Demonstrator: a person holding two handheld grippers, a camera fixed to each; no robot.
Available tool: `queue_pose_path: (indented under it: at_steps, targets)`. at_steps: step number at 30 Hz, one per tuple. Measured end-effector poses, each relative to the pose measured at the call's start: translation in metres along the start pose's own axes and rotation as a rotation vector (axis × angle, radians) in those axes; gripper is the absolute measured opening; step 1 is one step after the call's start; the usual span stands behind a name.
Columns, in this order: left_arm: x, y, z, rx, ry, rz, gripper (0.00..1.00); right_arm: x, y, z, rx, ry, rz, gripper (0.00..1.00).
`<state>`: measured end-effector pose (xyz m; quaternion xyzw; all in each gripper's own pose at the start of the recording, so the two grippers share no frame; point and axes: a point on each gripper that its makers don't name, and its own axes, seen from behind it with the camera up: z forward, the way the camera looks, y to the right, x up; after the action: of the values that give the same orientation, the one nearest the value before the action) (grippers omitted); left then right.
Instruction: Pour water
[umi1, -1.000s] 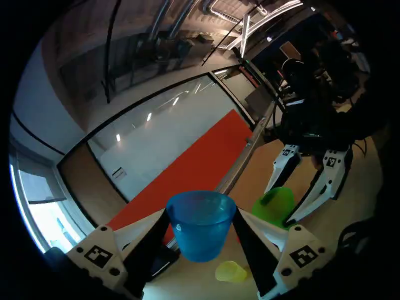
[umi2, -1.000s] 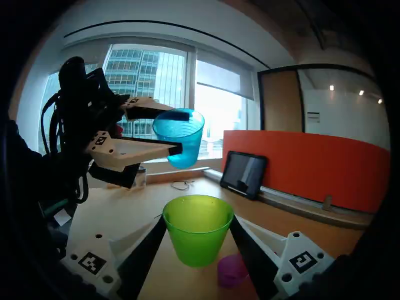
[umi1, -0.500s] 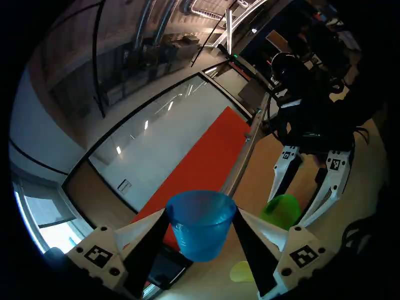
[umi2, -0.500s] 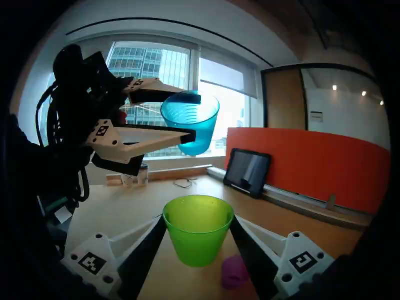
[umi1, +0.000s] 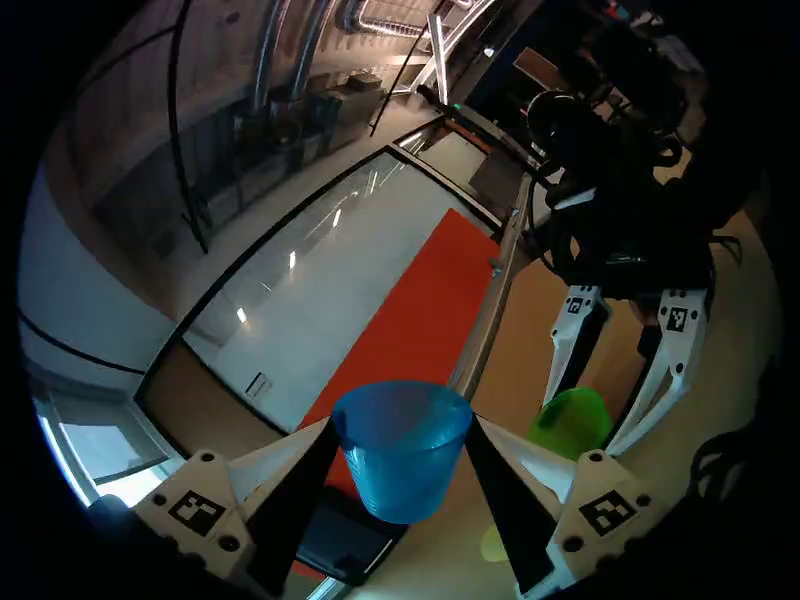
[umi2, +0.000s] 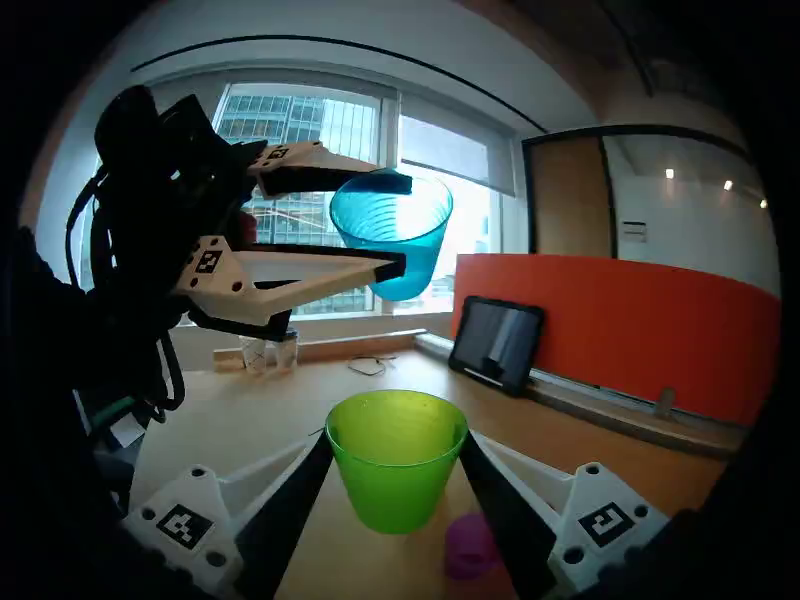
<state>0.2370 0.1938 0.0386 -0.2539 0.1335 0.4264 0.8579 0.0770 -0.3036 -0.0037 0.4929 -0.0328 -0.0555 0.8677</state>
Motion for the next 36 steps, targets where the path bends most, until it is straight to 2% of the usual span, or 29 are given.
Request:
queue_pose_path:
  at_steps: [23,36]
  targets:
    - [0.0067,-0.0026,-0.0015,0.028,-0.008,0.145,0.87,0.0071,-0.0017,0.0016,0.001,0.009,-0.001,0.91]
    - [0.0078,-0.0041,-0.0031,0.040,-0.010,0.193,0.87,0.0075,-0.0037,-0.0023,0.006,0.007,-0.009,0.91]
